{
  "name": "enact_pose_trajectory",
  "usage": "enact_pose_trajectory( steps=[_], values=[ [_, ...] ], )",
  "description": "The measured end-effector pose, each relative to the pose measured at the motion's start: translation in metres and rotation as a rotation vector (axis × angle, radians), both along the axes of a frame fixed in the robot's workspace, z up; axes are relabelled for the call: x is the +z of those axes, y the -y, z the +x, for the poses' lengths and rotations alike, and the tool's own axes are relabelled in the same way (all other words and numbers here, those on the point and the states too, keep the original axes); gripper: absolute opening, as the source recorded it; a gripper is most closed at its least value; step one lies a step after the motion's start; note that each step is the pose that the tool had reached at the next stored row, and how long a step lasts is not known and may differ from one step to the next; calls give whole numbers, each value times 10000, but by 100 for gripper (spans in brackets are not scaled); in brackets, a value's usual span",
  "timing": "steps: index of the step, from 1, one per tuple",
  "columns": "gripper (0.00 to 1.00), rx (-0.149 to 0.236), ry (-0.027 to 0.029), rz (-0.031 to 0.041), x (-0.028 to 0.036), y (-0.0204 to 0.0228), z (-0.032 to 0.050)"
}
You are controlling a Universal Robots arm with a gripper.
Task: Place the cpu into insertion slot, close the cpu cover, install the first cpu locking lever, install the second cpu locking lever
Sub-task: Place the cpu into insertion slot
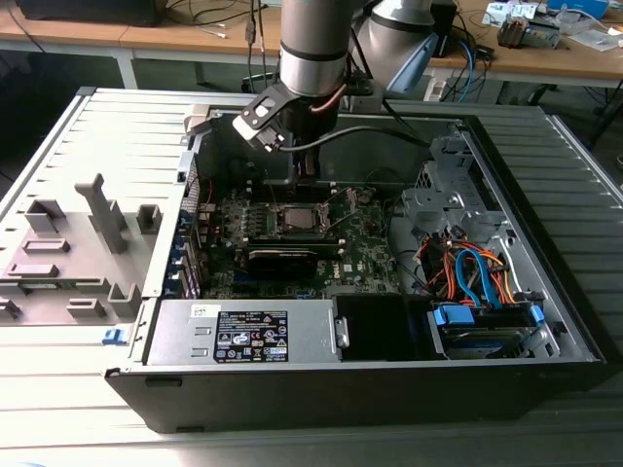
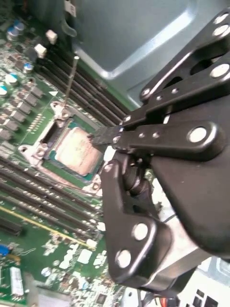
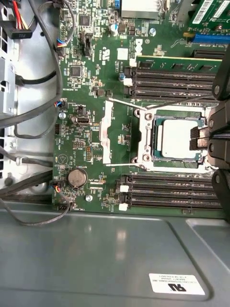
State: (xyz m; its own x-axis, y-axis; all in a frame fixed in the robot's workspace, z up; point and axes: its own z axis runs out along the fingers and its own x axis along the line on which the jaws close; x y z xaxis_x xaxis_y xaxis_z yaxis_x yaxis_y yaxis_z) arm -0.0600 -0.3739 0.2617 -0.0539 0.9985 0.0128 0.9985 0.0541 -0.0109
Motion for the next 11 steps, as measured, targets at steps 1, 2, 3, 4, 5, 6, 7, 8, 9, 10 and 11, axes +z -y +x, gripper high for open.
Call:
enact_pose_trajectory(
  steps=[1,2,3,4,5,6,7,8,9,10,11],
  values=[
    [11,0,-1,-2,1,0,0],
    [11,0,0,-1,1,0,0],
    [11,0,0,-1,1,0,0],
    [11,0,-1,-3,2,0,0],
    [11,0,-3,-8,6,1,0],
    [11,-1,-3,-10,16,1,0],
    [11,-1,-2,-8,35,1,0],
    [11,-1,-2,-7,64,0,0],
    [11,-2,-1,-6,91,0,0],
    [11,-1,0,-4,125,0,0],
    [11,-1,-1,-4,149,0,0]
  ],
)
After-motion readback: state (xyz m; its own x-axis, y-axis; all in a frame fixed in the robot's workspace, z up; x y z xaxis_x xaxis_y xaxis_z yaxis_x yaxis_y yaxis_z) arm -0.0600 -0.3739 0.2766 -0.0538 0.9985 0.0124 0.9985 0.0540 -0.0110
